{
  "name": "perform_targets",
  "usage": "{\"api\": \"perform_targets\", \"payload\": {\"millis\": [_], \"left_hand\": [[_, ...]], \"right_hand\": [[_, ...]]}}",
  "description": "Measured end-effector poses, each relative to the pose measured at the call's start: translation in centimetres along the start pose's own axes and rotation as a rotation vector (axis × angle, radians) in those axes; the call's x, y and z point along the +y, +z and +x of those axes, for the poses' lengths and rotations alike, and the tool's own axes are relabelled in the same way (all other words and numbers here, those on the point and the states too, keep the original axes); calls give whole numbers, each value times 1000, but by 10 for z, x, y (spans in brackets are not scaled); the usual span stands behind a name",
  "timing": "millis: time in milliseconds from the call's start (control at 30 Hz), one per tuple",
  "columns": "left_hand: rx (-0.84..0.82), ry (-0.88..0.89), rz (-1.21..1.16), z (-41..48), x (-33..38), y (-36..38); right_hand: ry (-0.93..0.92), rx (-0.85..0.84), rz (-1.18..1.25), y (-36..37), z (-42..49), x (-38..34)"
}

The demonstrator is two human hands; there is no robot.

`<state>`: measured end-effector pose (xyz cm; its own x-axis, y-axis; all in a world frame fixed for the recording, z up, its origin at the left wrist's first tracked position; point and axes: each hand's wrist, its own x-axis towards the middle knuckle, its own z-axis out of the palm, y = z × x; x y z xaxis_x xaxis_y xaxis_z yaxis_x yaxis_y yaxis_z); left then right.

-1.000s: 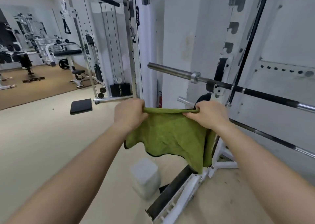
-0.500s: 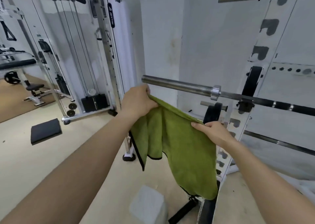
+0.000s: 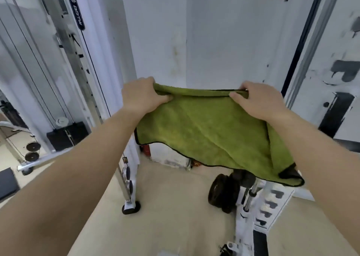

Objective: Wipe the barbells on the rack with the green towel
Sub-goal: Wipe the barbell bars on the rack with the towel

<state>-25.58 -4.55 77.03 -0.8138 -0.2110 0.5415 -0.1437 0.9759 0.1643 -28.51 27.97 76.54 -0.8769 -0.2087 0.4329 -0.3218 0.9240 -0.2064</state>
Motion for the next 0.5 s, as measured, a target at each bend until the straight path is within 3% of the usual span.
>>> {"api": "perform_targets", "payload": {"millis": [100, 200, 267, 333, 500], "left_hand": [[-104, 74, 47, 28, 8, 48], [-318, 372, -180, 18, 18, 90], [-454, 562, -140, 12, 15, 107], [-370, 646, -29, 12, 7, 118], [-2, 764, -59, 10, -16, 142]], "right_hand": [[99, -63, -200, 37, 26, 5], [81, 11, -188, 71, -1, -1], [25, -149, -193, 78, -20, -13], [-3, -265, -329, 82, -23, -26], [-20, -230, -334, 113, 10, -82]]}}
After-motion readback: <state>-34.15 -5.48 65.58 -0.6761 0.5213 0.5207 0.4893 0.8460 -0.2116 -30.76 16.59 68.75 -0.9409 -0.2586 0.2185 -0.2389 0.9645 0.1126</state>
